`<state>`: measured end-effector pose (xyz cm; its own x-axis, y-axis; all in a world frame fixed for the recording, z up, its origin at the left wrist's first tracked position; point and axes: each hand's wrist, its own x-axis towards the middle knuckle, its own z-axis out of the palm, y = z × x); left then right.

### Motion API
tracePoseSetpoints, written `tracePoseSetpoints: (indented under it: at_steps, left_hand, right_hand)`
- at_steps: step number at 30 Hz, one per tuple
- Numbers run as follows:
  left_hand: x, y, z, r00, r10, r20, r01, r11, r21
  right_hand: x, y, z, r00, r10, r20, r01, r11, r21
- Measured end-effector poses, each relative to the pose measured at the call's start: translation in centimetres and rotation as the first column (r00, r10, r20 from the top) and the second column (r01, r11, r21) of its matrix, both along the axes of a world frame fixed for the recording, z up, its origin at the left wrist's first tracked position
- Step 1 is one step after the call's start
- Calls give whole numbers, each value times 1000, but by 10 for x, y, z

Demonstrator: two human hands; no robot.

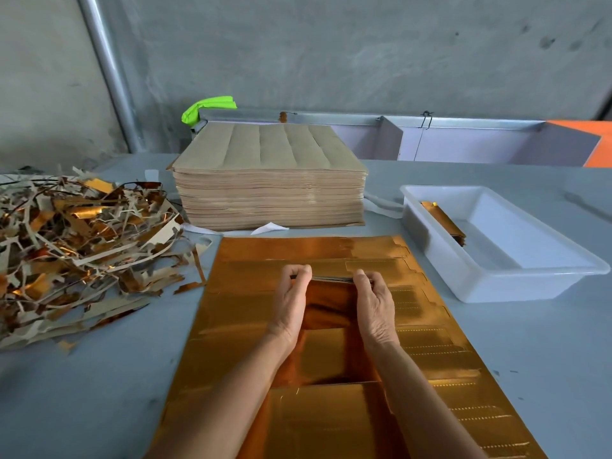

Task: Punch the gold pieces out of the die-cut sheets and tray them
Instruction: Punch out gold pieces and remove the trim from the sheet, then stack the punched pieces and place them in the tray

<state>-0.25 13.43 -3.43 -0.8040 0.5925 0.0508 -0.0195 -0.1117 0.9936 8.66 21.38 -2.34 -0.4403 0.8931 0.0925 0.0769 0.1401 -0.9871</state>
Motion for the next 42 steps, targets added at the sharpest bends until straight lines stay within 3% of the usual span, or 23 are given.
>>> tracePoseSetpoints:
  at_steps: [3, 7, 12, 15, 18, 21, 24, 26, 32, 36, 42]
  left_hand:
    - [-1, 0, -4, 999, 20, -43, -21, 999, -36]
    - [-3, -2, 3, 955, 10, -298, -33, 997, -73]
    - [-19, -4, 5, 824, -235, -515, 64, 942, -329]
    - [-23, -1, 11, 810, -159, -564, -9, 959, -284]
    - [-22, 9, 22, 892, -6, -453, -85, 980, -182]
    - [-14, 27, 34, 986, 160, -47, -164, 982, -98]
    - [1, 50, 47, 947, 170, 272, -169, 985, -28]
    - [13, 66, 52, 920, 119, 372, -131, 991, 7]
    - [32, 105, 65, 961, 47, 274, -27, 997, -75]
    - [24, 130, 75, 982, -35, 186, 60, 990, -129]
    - [26, 186, 86, 986, -148, 78, 160, 969, -190]
  right_hand:
    - [1, 1, -1, 998, -16, 54, 12, 998, 68]
    - [-2, 4, 1, 986, -29, 163, 9, 992, 124]
    - [-6, 11, 2, 981, -49, 187, 28, 993, 112]
    - [-9, 13, 7, 988, 9, 154, -21, 997, 75]
    - [-4, 26, 23, 996, 73, -40, -76, 995, -59]
    - [4, 43, 31, 992, -68, -105, 49, 982, -180]
    - [5, 45, 34, 997, 53, -65, -69, 958, -277]
    - [3, 43, 36, 989, 111, -93, -133, 954, -269]
    - [8, 81, 54, 998, -2, 60, 3, 1000, -24]
    - [21, 121, 65, 999, -4, 51, 4, 1000, 2]
    - [37, 187, 76, 983, -179, 36, 182, 979, -96]
